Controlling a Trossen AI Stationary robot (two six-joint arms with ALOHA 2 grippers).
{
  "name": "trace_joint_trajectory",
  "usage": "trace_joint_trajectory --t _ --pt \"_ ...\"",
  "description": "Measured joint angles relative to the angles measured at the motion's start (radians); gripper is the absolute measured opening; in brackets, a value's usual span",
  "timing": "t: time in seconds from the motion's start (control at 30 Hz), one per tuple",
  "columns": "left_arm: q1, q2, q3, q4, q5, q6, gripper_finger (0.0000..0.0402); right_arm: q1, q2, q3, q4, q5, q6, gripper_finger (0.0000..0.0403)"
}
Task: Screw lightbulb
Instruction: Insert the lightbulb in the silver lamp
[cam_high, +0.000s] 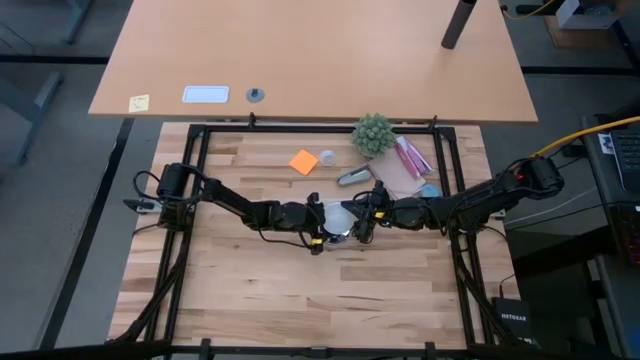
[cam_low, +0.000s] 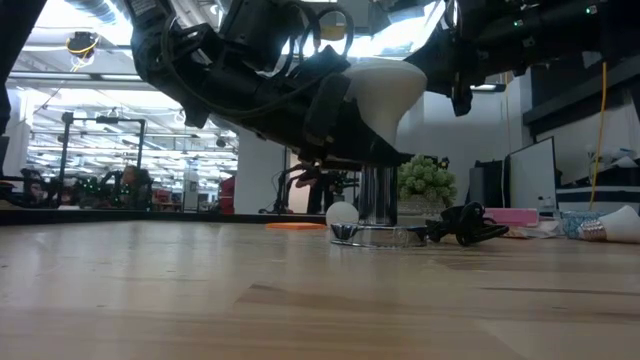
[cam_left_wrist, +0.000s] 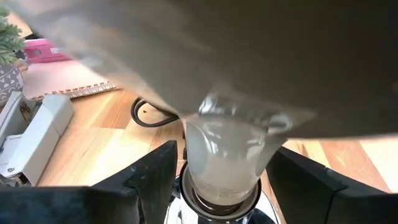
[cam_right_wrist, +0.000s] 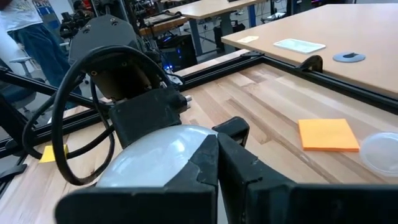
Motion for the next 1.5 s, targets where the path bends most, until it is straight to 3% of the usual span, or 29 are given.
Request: trace_joint_trajectory --t 0.7,1.07,1.5 --pt "0.002 -0.076 0.001 -0.137 -0.001 -0.039 0.0203 0.001 0.000 -0.001 0.002 0.001 0.000 0.0005" --pt "-0.005 -0.161 0.002 -0.253 -0.003 -0.041 0.0202 0.001 0.000 -0.001 -0.001 0.001 -0.002 0.0005" --pt "-0.017 -0.164 0.004 -0.392 -0.005 -0.099 0.0202 0.001 0.000 -0.002 -0.001 0.001 -0.002 0.0005"
